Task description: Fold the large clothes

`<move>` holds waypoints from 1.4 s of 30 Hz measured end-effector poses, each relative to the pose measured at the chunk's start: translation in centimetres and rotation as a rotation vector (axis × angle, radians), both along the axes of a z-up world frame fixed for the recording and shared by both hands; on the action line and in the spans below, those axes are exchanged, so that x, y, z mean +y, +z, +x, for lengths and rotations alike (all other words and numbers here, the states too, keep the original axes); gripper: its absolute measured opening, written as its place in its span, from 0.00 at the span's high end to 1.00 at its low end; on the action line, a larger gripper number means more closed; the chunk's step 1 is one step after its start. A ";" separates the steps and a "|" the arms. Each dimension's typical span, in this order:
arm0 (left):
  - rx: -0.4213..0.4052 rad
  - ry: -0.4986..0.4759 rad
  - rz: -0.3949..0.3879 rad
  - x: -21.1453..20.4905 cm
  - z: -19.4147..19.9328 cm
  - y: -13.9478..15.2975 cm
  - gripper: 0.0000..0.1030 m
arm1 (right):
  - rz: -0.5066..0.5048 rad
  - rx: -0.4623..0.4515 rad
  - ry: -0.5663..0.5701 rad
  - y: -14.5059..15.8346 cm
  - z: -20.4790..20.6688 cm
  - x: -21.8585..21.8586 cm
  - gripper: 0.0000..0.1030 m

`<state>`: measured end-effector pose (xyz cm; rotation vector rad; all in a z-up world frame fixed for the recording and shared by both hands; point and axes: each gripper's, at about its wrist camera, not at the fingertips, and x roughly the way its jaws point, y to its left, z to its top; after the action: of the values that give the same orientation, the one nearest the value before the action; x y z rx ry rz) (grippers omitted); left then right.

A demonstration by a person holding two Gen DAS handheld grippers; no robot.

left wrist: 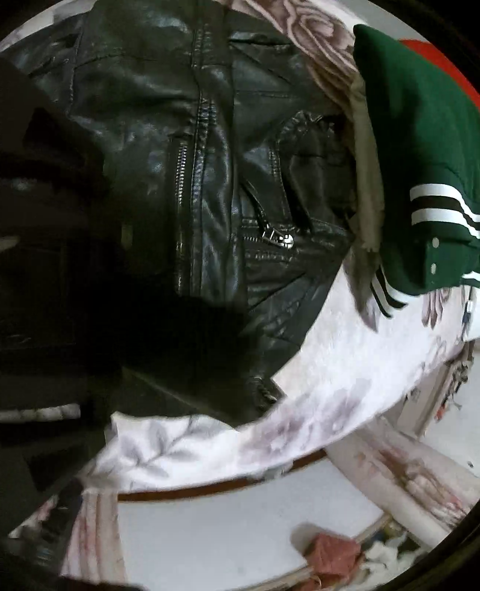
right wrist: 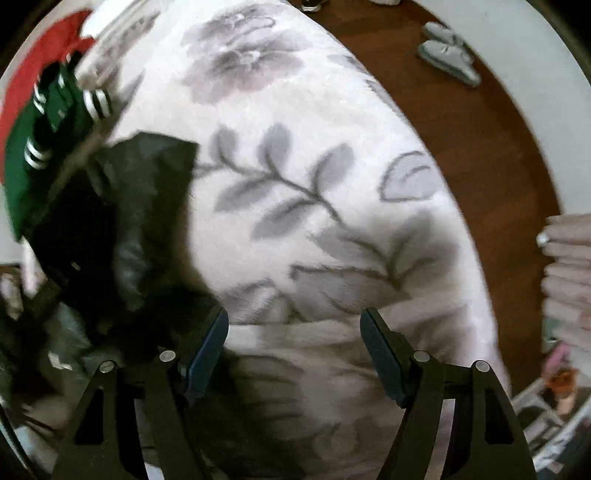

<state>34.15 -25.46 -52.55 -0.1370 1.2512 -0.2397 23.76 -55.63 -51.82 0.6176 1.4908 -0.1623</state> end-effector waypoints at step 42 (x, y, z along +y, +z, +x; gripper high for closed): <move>0.196 0.386 0.450 25.6 -9.5 -7.0 0.00 | -0.151 0.014 0.285 -4.7 4.7 11.9 0.64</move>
<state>24.62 0.15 -59.58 -0.0112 1.4148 0.3971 28.44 -43.72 -56.50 0.2792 1.5472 -0.0570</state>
